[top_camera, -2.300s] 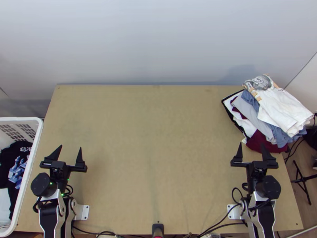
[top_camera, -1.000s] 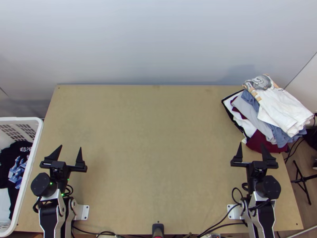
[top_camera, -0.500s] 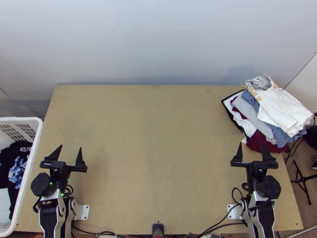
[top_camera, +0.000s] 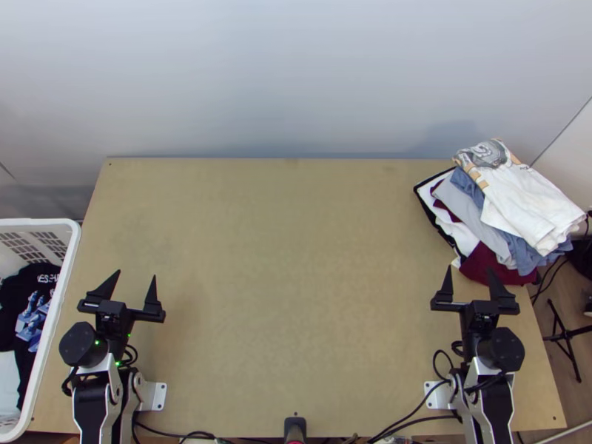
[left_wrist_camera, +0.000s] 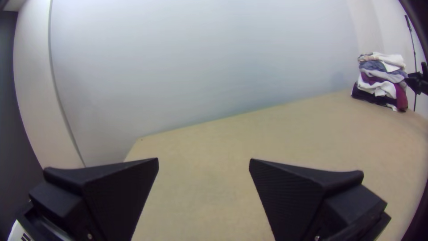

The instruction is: Fold the t-shirt

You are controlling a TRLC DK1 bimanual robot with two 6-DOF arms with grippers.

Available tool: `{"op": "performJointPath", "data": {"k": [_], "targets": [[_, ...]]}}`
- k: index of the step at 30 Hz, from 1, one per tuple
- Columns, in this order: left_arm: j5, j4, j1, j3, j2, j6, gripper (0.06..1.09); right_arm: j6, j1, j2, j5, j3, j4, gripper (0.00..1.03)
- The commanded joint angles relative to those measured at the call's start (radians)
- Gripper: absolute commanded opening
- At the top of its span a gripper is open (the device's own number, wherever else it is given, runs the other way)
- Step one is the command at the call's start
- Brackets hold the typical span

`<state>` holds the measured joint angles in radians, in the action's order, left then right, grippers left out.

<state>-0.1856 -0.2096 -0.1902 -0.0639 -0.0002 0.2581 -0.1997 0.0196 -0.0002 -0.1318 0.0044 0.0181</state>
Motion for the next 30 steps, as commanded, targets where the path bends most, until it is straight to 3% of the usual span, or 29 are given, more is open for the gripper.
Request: {"op": "performJointPath", "data": {"k": [1, 15, 23, 30], "targets": [[0.0, 0.001, 0.003, -0.001, 0.0, 0.0, 1.05, -0.001, 0.052, -0.001, 0.0, 0.0, 0.0, 0.98], [0.0, 0.006, 0.005, 0.001, -0.001, -0.006, 1.05, 0.003, 0.071, 0.003, 0.003, 0.0, -0.006, 0.98], [-0.003, 0.015, 0.052, 0.001, -0.001, -0.16, 1.05, 0.066, 0.157, 0.0, 0.011, 0.0, -0.004, 0.98], [-0.006, 0.085, 0.095, -0.001, -0.003, -0.266, 1.05, 0.059, 0.149, -0.001, 0.011, 0.006, -0.004, 0.96]]}}
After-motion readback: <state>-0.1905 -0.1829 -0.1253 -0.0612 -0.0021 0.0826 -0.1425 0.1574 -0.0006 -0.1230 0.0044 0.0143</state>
